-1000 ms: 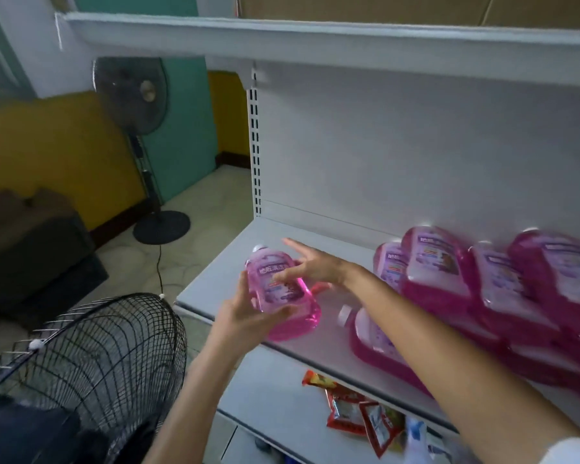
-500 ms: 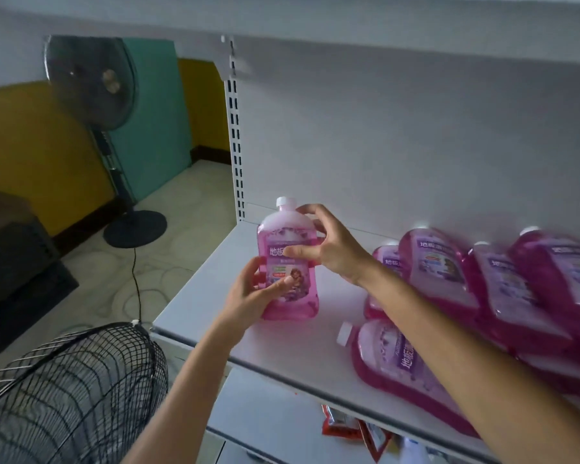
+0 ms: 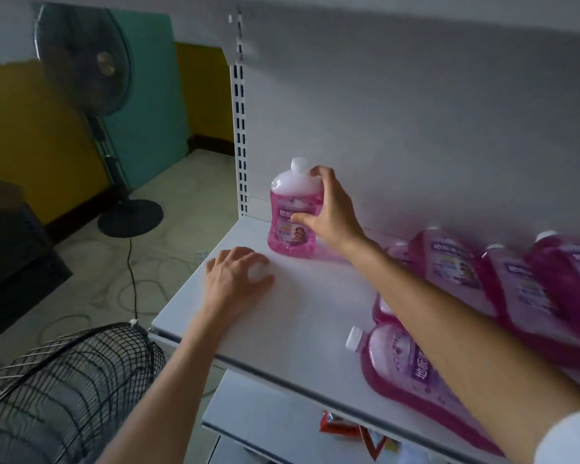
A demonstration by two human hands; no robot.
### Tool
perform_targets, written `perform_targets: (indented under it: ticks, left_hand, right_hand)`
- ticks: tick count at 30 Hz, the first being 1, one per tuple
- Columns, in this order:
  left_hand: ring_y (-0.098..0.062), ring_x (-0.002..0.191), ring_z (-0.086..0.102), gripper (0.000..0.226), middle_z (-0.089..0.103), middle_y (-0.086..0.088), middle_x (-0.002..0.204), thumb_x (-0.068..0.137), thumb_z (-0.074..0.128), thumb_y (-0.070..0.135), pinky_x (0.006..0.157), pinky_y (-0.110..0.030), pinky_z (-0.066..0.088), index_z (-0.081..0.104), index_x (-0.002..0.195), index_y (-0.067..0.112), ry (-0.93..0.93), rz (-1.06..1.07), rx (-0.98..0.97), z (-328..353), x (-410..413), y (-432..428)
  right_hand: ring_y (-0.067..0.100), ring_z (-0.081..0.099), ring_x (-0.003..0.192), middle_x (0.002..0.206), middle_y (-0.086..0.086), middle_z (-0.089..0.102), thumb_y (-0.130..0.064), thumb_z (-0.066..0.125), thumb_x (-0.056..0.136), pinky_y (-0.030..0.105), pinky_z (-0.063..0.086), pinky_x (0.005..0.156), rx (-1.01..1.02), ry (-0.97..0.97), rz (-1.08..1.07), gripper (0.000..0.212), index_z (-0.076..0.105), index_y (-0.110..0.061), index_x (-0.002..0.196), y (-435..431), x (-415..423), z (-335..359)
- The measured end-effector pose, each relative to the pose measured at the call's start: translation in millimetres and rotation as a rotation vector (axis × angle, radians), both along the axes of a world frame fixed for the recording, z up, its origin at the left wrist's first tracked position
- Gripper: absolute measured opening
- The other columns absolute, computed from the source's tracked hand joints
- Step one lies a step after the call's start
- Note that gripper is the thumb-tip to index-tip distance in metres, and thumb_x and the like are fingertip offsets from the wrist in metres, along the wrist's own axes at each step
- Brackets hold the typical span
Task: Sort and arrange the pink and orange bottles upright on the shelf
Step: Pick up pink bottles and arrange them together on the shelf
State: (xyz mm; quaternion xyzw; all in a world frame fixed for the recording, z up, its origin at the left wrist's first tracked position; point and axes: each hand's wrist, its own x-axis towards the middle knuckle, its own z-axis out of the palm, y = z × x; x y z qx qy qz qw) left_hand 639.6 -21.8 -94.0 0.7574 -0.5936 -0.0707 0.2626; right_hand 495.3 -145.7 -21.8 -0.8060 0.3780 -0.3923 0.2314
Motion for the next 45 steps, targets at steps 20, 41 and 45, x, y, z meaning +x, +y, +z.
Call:
perform_targets:
  ticks: [20, 41, 45]
  left_hand:
    - [-0.018, 0.118, 0.043, 0.047, 0.059, 0.010, 0.121, 0.067, 0.050, 0.064, 0.093, -0.031, 0.024, 0.068, 0.101, 0.038, 0.001, -0.047, -0.055, -0.8, -0.3, 2.1]
    - [-0.011, 0.083, 0.054, 0.035, 0.057, 0.009, 0.086, 0.079, 0.055, 0.060, 0.064, -0.024, 0.035, 0.053, 0.085, 0.025, 0.394, 0.200, 0.079, 22.0, -217.9, 117.8]
    - [-0.015, 0.089, 0.051, 0.061, 0.048, 0.006, 0.099, 0.068, 0.068, 0.058, 0.069, -0.025, 0.038, 0.038, 0.105, 0.020, 0.542, 0.307, -0.019, 27.5, -238.9, 117.7]
  right_hand:
    - [0.032, 0.046, 0.115, 0.126, 0.013, 0.040, -0.051, 0.072, 0.073, 0.040, 0.047, 0.078, -0.074, 0.408, -0.247, 0.077, 0.033, -0.015, 0.129, -11.1, 56.0, 10.5]
    - [0.017, 0.063, 0.091, 0.105, -0.005, 0.069, -0.060, 0.060, 0.075, 0.039, 0.052, 0.083, 0.054, 1.059, 0.382, 0.046, 0.067, -0.031, 0.112, 96.4, -128.8, 33.1]
    - [0.019, 0.063, 0.090, 0.099, -0.005, 0.071, -0.067, 0.057, 0.075, 0.035, 0.048, 0.087, -0.047, 0.959, 0.312, 0.047, 0.070, -0.032, 0.103, 96.8, -126.1, 26.6]
